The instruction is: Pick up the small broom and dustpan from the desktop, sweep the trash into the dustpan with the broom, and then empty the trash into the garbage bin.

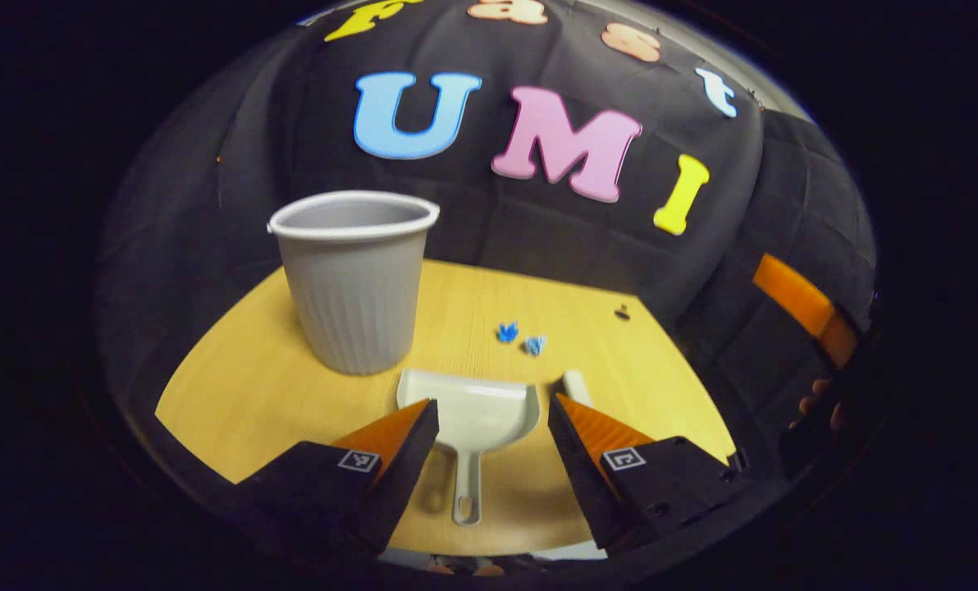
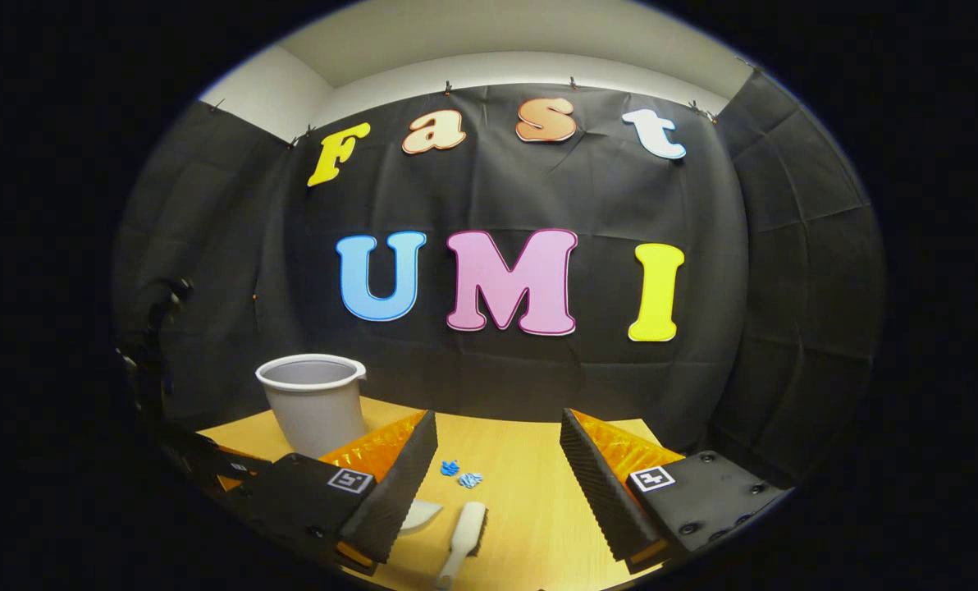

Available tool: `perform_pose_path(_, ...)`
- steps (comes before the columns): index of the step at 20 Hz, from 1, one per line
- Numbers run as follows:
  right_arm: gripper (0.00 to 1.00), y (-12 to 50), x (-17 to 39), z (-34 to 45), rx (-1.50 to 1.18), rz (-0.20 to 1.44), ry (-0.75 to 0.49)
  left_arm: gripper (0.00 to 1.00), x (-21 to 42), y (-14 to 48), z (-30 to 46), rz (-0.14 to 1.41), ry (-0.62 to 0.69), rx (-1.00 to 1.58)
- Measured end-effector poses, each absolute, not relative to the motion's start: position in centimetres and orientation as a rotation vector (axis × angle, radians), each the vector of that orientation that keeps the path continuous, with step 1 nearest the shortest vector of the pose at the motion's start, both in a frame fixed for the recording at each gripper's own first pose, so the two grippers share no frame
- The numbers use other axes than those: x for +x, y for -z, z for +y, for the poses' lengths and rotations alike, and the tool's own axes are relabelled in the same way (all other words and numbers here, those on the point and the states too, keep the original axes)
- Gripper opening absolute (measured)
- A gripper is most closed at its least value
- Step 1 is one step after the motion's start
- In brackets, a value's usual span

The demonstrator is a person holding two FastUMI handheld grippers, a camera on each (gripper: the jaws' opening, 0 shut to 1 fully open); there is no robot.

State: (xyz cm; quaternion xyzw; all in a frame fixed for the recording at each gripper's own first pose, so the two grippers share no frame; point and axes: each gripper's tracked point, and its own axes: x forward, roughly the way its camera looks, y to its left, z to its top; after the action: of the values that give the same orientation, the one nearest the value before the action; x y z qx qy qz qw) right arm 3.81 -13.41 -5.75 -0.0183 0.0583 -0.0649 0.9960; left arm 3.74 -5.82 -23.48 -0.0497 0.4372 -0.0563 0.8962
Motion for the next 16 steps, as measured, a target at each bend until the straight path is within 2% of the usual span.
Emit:
perform_pose_path(5,0.98,9.3,3.4,-14.6,0.005,0.188,0.086,0.83,2.1,30.3,-5.7,1.199,0.115,-0.011)
perform_pose_path(8,0.98,11.4,3.3,-15.2,0.074,0.243,0.068,0.83,2.5,33.9,-5.6,1.355,0.055,0.018)
perform_pose_path(15,0.98,13.9,2.7,-14.9,0.178,0.339,-0.018,0.83,4.2,37.9,-6.2,1.546,-0.037,0.087)
perform_pose_path(16,0.98,14.1,2.6,-15.0,0.173,0.347,-0.020,0.80,4.4,38.2,-6.2,1.560,-0.042,0.088)
